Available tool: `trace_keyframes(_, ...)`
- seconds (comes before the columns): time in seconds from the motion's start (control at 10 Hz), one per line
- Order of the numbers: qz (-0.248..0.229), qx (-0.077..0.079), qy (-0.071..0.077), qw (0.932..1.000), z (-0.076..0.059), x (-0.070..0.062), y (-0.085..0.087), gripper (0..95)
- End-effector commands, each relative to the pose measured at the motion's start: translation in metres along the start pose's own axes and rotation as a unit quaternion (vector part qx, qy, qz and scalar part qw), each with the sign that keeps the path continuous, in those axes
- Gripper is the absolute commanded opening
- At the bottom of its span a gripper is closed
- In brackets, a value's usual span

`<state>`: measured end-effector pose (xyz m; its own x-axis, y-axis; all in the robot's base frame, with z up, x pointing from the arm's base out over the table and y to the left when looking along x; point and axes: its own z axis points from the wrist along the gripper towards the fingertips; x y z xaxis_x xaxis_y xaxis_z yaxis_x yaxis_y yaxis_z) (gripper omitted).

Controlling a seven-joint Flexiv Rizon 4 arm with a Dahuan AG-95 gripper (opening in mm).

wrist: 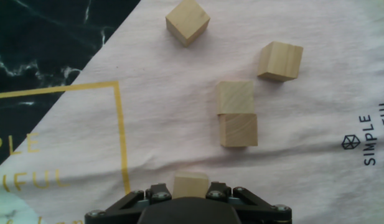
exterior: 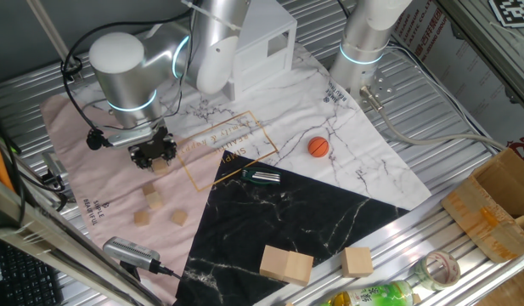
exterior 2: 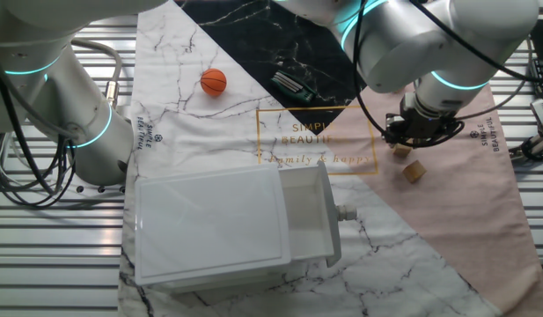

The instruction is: Stack the blocks into a pyramid shape

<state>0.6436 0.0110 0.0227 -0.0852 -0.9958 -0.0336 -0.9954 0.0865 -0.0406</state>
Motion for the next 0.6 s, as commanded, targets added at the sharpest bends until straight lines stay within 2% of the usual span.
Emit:
trace_keyframes(0.1, 0.004, -0.002, -0.001, 1.0, 0.001, -0.0001, -0.001, 38.0)
trace_keyframes(0.2, 0.004, -0.002, -0.002, 1.0, 0.0016, 0.0, -0.0011, 38.0)
trace_keyframes(0.3, 0.005, -0.002, -0.002, 1.0, 0.0019, 0.0001, -0.0013, 19.0)
trace_keyframes(0.5, 0.01, -0.003, -0.002, 0.9999, 0.0023, 0.0002, -0.0014, 19.0)
trace_keyframes(0.6, 0.014, -0.004, -0.002, 0.9999, 0.0023, 0.0002, -0.0014, 0.0)
